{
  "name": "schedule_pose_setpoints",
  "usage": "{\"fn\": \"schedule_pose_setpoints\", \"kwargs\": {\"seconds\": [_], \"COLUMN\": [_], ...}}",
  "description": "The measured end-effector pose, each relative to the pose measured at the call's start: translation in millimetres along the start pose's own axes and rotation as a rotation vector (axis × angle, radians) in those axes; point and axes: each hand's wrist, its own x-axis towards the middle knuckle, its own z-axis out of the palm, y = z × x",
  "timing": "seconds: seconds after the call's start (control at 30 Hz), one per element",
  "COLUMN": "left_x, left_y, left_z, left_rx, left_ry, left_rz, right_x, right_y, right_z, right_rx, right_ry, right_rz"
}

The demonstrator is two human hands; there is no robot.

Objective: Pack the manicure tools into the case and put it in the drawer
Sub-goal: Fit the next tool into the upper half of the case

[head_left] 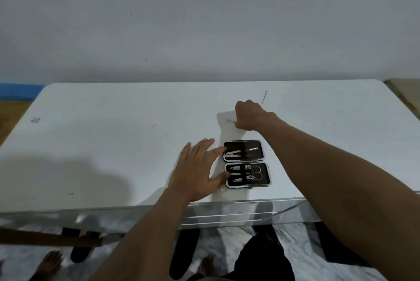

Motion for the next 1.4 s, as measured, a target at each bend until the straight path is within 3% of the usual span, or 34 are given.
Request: {"fn": "schedule_pose_setpoints", "kwargs": {"seconds": [0.33, 0.63, 0.83, 1.0, 1.17, 1.4], "left_x": [-0.2, -1.4, -1.5, -1.3, -1.5, 0.8], "left_y": [0.2, 2.6, 3.4, 2.9, 2.8, 1.3], "left_z": [1.3, -0.4, -2.7, -1.3, 0.5, -0.2], "left_rx": [0.031, 0.021, 0.018, 0.027, 0.048, 0.056], "left_ry": [0.026, 0.035, 0.032, 0.012, 0.006, 0.018], "left_rz": [0.003, -0.001, -0.008, -0.014, -0.015, -0.012], "right_x": [-4.1, -6.2, -29.1, -72.2, -92.9, -91.6], "right_y": [8.7, 14.7, 31.2, 58.0, 77.5, 77.6], "right_z": [1.9, 9.0, -2.2, -1.5, 25.2, 37.2], "right_rx": [0.166, 0.023, 0.372, 0.599, 0.499, 0.176], "right_ry": [-0.103, -0.011, 0.129, 0.021, 0.092, 0.184], "right_rz": [0.103, -0.015, -0.084, -0.100, -0.051, -0.228]}}
